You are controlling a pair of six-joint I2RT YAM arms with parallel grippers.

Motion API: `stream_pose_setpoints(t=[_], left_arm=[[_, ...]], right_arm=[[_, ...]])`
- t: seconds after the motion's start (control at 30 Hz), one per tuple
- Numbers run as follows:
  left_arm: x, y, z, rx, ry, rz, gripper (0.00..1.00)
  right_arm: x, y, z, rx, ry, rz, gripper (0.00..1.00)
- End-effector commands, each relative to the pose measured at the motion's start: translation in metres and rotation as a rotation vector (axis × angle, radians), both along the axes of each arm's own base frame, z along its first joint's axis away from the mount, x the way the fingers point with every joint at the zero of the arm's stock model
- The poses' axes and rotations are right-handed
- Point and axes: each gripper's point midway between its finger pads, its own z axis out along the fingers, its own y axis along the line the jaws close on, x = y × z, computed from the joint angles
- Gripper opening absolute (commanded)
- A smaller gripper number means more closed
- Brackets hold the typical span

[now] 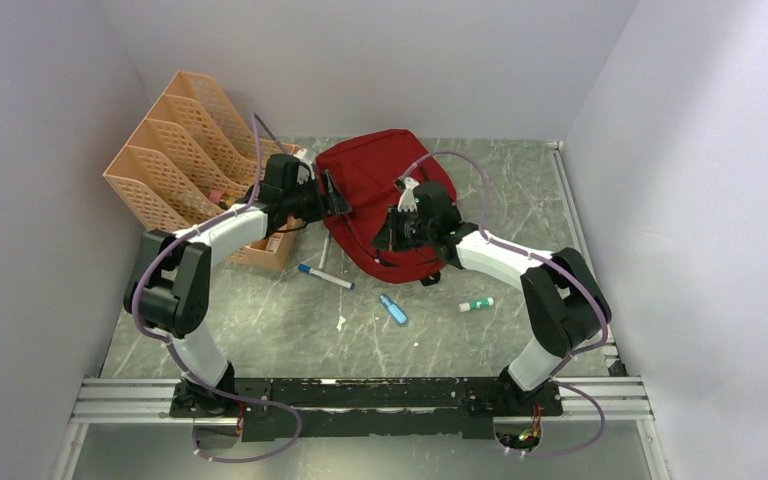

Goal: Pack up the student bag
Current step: Zip the student bag at the center of the board.

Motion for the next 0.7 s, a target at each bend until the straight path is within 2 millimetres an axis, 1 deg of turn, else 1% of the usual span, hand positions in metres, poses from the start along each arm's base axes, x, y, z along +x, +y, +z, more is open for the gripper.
stream_pose_setpoints(t=[0.0, 0.13, 0.2, 0.3, 0.37, 0.47, 0.5, 0.57, 0.67], left_arm=[[-0.012, -0.002, 0.020, -0.030, -0.006, -0.024, 0.68], [-0.024, 0.004, 0.021, -0.031, 0.045, 0.010, 0.72], [-0.032, 0.001, 0.023, -0.073, 0.067, 0.016, 0.72], [-0.047, -0.010, 0.024, -0.137, 0.093, 0.007, 0.72], [-0.057, -0.020, 0.020, -0.145, 0.117, -0.006, 0.72], [-0.065, -0.034, 0.014, -0.136, 0.139, -0.013, 0.72], [-0.064, -0.040, 0.015, -0.147, 0.129, -0.014, 0.72], [-0.065, -0.045, 0.011, -0.151, 0.139, -0.005, 0.72], [-0.065, -0.049, 0.007, -0.135, 0.152, 0.013, 0.71]], right_arm=[[-0.001, 0.006, 0.018, 0.059, -0.053, 0.018, 0.00], [-0.004, 0.007, 0.023, 0.086, -0.064, 0.017, 0.00], [-0.004, 0.006, 0.023, 0.094, -0.069, 0.014, 0.00], [-0.005, 0.006, 0.025, 0.109, -0.076, 0.013, 0.00], [-0.006, 0.007, 0.025, 0.112, -0.073, 0.017, 0.00], [-0.006, 0.008, 0.026, 0.120, -0.077, 0.020, 0.00], [-0.007, 0.008, 0.026, 0.121, -0.076, 0.021, 0.00], [-0.007, 0.008, 0.026, 0.118, -0.079, 0.022, 0.00], [-0.007, 0.007, 0.027, 0.118, -0.082, 0.023, 0.00]])
